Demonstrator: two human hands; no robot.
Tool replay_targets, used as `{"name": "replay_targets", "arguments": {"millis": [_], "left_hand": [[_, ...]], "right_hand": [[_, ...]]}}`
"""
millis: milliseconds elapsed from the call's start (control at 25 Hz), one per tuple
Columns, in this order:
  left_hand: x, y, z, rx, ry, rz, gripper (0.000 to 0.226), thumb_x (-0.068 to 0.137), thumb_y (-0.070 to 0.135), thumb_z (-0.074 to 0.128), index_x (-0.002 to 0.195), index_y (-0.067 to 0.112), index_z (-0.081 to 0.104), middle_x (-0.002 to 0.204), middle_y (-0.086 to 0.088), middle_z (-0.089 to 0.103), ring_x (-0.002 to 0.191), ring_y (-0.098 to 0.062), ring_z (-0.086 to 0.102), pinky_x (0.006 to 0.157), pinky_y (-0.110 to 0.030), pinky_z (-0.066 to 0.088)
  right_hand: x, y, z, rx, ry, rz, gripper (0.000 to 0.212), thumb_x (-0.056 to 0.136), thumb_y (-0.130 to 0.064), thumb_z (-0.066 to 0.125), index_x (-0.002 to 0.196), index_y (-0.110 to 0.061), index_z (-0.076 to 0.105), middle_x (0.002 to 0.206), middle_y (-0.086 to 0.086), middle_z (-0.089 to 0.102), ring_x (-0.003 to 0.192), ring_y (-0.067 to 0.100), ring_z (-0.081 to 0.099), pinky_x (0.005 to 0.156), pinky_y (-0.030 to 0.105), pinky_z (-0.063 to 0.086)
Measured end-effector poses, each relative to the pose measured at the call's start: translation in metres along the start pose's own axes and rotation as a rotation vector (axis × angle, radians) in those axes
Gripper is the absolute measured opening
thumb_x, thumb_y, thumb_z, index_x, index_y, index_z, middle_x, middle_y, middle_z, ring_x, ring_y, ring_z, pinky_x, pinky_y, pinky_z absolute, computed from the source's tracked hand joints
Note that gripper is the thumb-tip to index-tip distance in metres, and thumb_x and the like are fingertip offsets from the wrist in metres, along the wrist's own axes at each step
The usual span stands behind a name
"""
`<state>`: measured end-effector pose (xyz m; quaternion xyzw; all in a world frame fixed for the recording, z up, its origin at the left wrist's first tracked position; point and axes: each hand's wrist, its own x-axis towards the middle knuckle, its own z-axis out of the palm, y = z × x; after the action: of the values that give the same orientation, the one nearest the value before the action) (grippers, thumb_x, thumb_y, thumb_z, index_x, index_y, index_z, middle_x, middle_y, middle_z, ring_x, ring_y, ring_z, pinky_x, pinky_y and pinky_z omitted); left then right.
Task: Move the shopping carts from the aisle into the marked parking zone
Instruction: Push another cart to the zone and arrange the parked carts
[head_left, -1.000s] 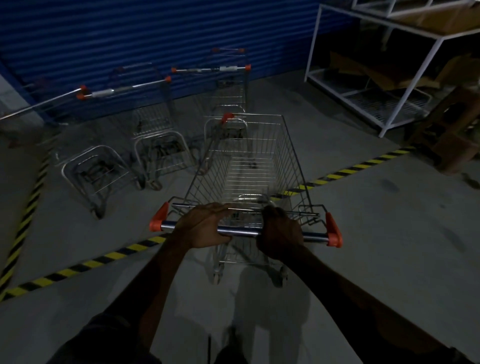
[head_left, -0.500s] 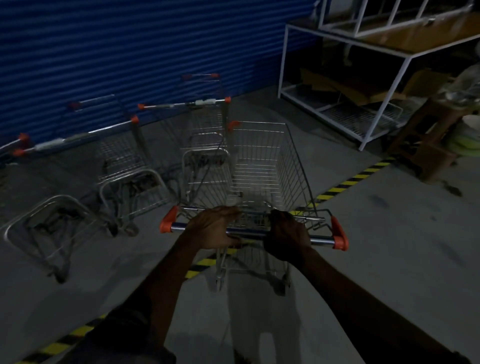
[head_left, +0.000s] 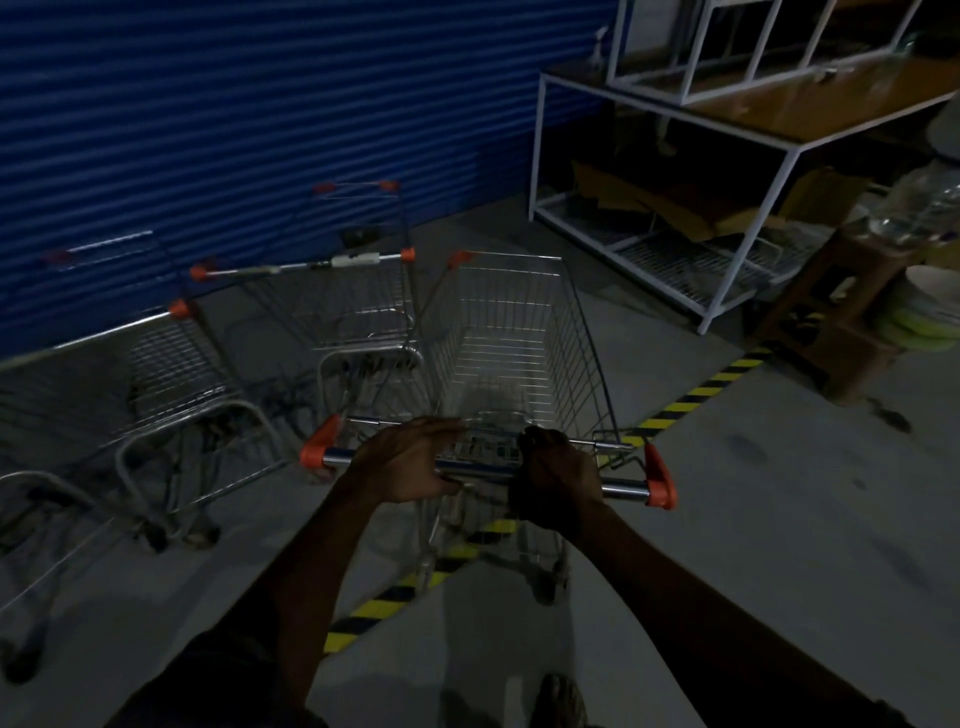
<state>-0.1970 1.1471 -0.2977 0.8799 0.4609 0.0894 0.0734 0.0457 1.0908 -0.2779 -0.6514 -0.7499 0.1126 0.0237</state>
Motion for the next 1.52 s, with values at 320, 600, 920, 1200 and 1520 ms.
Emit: {"name": "replay_targets", "arguments": {"millis": [320, 600, 920, 1200, 1520], "left_hand": [[0.137, -0.030, 0.018, -0.066, 0.031, -0.070, 0.079, 0.070, 0.074, 0.063, 0.131, 0.024, 0.068, 0.139, 0.006, 0.062, 0.124, -0.011, 0.060, 0.107, -0.029, 0.048], [0.264, -0.058, 0.010, -0.085, -0.010, -0.133, 0.078, 0.079, 0.064, 0.070, 0.144, 0.024, 0.055, 0.156, 0.007, 0.043, 0.143, -0.015, 0.038, 0.118, -0.032, 0.033], [0.386, -0.099, 0.007, -0.156, -0.123, -0.230, 0.101, 0.068, 0.076, 0.049, 0.153, 0.022, 0.040, 0.166, 0.003, 0.025, 0.151, -0.021, 0.023, 0.121, -0.042, 0.028], [0.448, -0.116, 0.013, -0.151, -0.067, -0.329, 0.084, 0.079, 0.062, 0.065, 0.149, 0.018, 0.049, 0.162, 0.001, 0.034, 0.149, -0.021, 0.031, 0.119, -0.040, 0.033], [0.487, -0.104, 0.013, -0.065, -0.024, -0.459, 0.073, 0.081, 0.053, 0.072, 0.142, 0.016, 0.055, 0.159, -0.001, 0.040, 0.140, -0.021, 0.044, 0.110, -0.037, 0.044]], "right_hand": [[0.134, 0.078, -0.041, 0.022, -0.059, 0.013, 0.060, 0.081, -0.035, 0.064, 0.139, -0.023, 0.052, 0.147, 0.001, 0.047, 0.131, 0.027, 0.052, 0.096, 0.041, 0.052], [0.270, 0.140, -0.061, -0.044, -0.078, -0.046, 0.081, 0.076, -0.039, 0.062, 0.153, -0.025, 0.044, 0.163, -0.003, 0.035, 0.146, 0.022, 0.038, 0.111, 0.041, 0.044], [0.401, 0.176, -0.082, -0.307, -0.050, -0.006, 0.047, 0.085, -0.035, 0.060, 0.133, -0.033, 0.063, 0.165, -0.005, 0.030, 0.149, 0.022, 0.032, 0.112, 0.044, 0.036], [0.481, 0.207, -0.096, -0.284, -0.033, -0.108, 0.034, 0.086, -0.039, 0.063, 0.119, -0.032, 0.068, 0.163, -0.006, 0.034, 0.146, 0.022, 0.037, 0.107, 0.041, 0.038], [0.533, 0.242, -0.103, -0.284, -0.017, -0.242, 0.030, 0.084, -0.033, 0.062, 0.110, -0.024, 0.072, 0.158, 0.002, 0.043, 0.137, 0.030, 0.045, 0.104, 0.044, 0.044]]}}
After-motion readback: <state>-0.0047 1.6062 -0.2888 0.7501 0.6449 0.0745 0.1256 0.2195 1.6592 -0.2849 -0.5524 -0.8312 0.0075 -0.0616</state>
